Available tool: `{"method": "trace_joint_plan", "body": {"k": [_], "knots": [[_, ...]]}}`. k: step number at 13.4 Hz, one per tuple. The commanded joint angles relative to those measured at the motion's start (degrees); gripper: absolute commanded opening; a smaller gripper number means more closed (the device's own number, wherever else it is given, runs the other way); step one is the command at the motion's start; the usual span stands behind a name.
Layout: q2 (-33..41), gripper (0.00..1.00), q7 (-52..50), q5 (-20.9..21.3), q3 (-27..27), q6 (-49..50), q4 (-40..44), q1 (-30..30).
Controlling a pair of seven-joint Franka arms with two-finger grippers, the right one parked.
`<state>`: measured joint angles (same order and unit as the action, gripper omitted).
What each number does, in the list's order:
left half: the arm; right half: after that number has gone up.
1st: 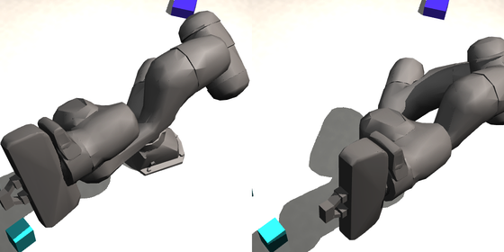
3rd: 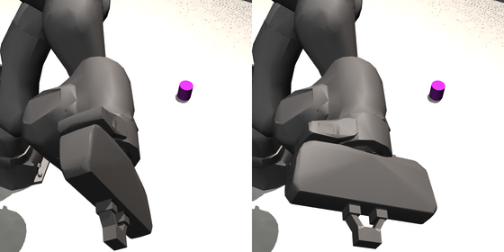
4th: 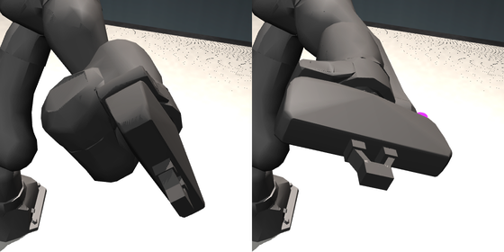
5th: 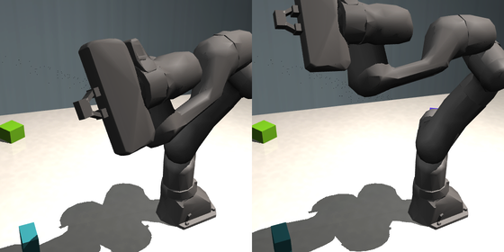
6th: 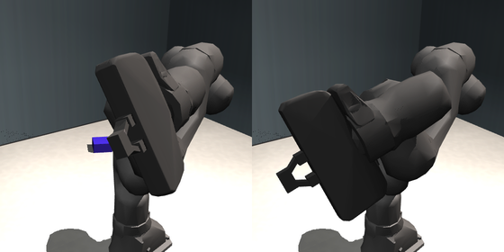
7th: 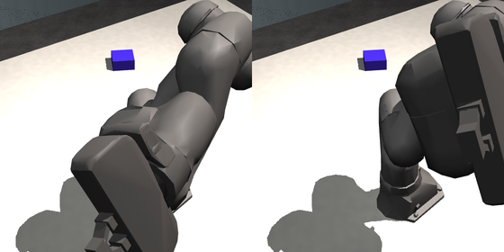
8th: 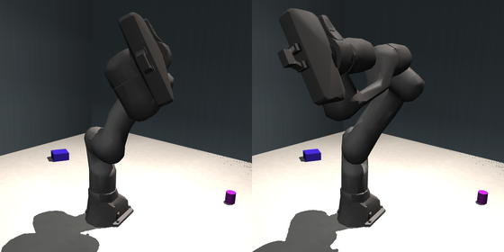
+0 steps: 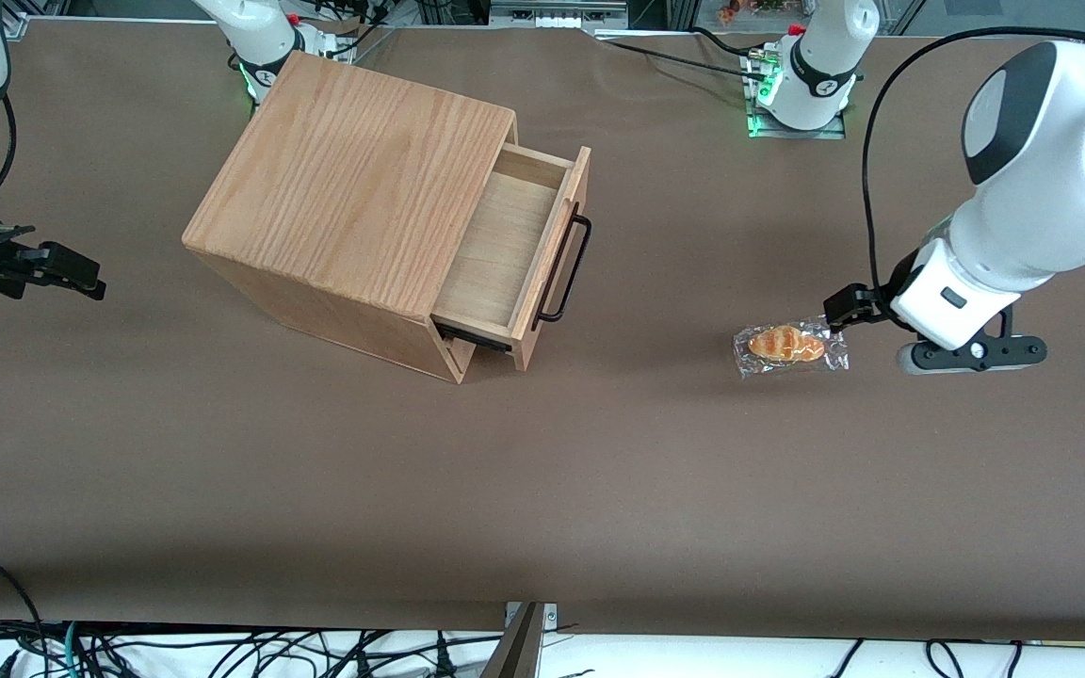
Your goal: Open top drawer with left arm
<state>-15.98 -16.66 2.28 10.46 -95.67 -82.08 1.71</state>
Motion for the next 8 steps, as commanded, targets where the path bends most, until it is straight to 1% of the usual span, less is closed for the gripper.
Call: {"method": "trace_joint_plan", "body": {"k": [1, 6, 8], "knots": [[0.9, 1.0, 3.7, 0.4, 0.2, 0.9, 0.2, -1.8], [2.3, 1.0, 9.4, 0.1, -3.7, 0.8, -1.0, -1.7], [3.4, 1.0, 10.1, -1.0, -6.0, 0.7, -2.2, -1.4]]}}
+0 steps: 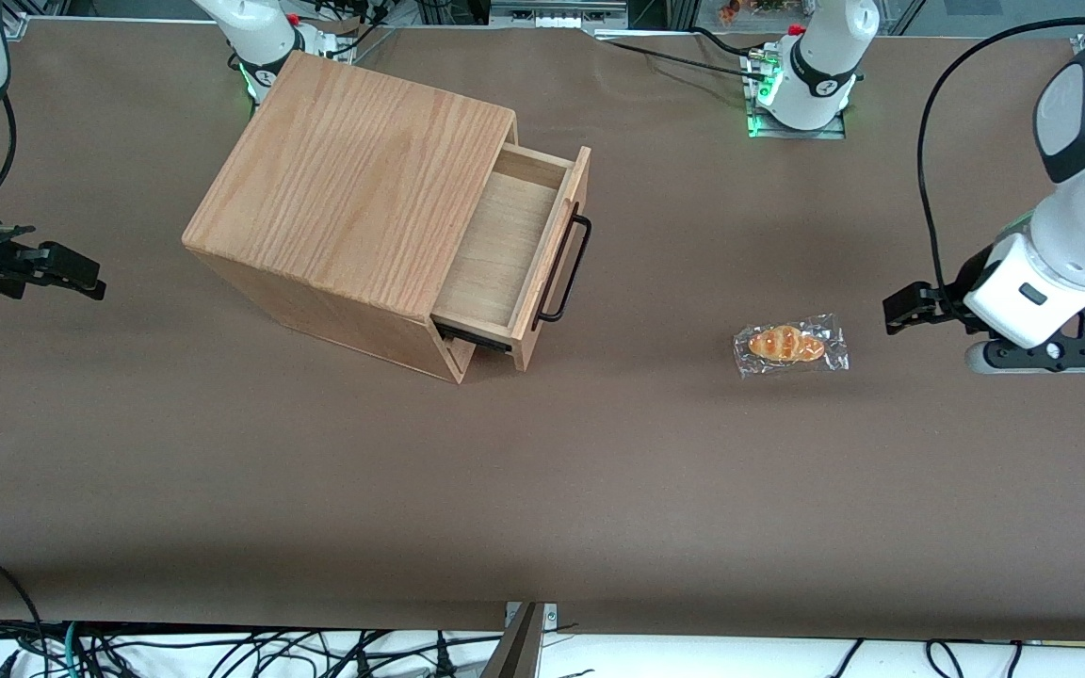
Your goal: Open top drawer with left arm
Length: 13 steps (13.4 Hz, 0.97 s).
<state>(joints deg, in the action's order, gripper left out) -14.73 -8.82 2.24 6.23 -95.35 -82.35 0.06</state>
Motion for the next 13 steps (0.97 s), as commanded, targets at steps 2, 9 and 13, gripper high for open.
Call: {"method": "trace_joint_plan", "body": {"k": [2, 9, 13], "knots": [[2.7, 1.0, 5.9, -1.0, -3.8, 0.4, -2.0, 0.7], [3.0, 1.0, 8.8, -0.9, -4.7, -3.0, -4.4, 0.6], [3.4, 1.0, 8.6, -1.1, -4.2, -1.1, -4.0, 0.7]]}}
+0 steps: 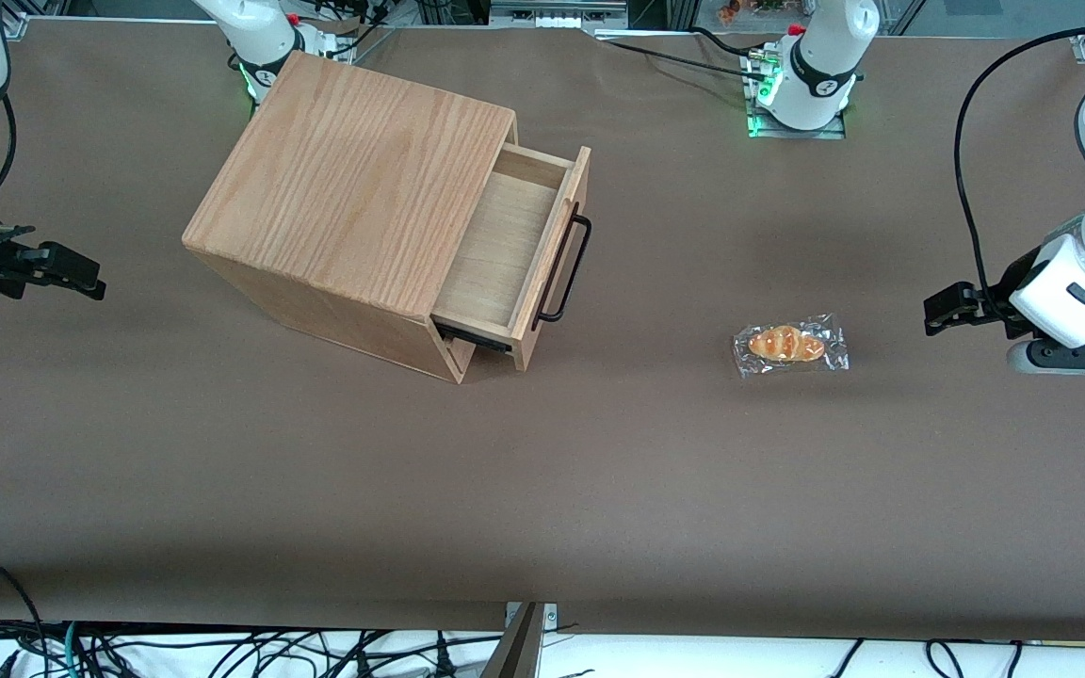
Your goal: Open top drawer with left arm
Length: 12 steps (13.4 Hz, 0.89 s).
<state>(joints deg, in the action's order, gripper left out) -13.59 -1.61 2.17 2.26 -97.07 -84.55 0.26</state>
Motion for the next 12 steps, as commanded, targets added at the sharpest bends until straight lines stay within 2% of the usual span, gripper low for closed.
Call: {"method": "trace_joint_plan", "body": {"k": [1, 3, 12], "knots": [[2.2, 1.0, 1.1, -1.1, -0.1, 1.9, -1.2, 0.5], [2.2, 1.0, 0.7, -2.8, -0.1, 3.6, -0.5, 0.4], [2.3, 1.0, 0.7, -2.8, -0.1, 8.2, 1.7, 0.4]]}}
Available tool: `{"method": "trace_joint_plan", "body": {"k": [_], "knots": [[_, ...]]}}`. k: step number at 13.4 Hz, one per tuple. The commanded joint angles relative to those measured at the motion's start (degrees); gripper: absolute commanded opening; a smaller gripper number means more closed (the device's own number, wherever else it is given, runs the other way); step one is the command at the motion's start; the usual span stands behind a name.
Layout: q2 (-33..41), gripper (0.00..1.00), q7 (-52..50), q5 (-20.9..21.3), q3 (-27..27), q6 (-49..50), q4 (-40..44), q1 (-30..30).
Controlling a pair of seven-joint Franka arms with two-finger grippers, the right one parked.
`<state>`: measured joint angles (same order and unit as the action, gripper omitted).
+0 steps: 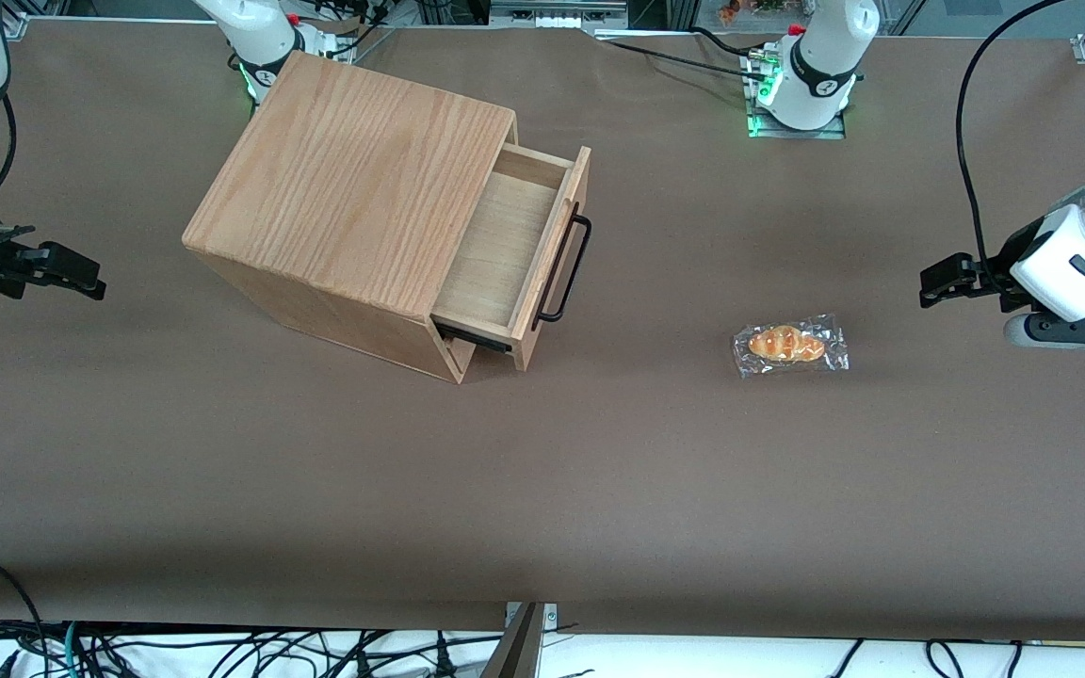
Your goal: Open top drawer with left arm
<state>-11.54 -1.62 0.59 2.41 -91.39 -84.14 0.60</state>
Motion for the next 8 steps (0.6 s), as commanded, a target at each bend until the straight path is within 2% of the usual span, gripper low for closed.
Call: {"method": "trace_joint_plan", "body": {"k": [1, 8], "knots": [[-0.1, 1.0, 0.7, -0.8, -0.3, 2.9, 3.0, 0.2], [-0.3, 1.0, 0.8, -0.8, -0.3, 2.9, 3.5, 0.2]]}}
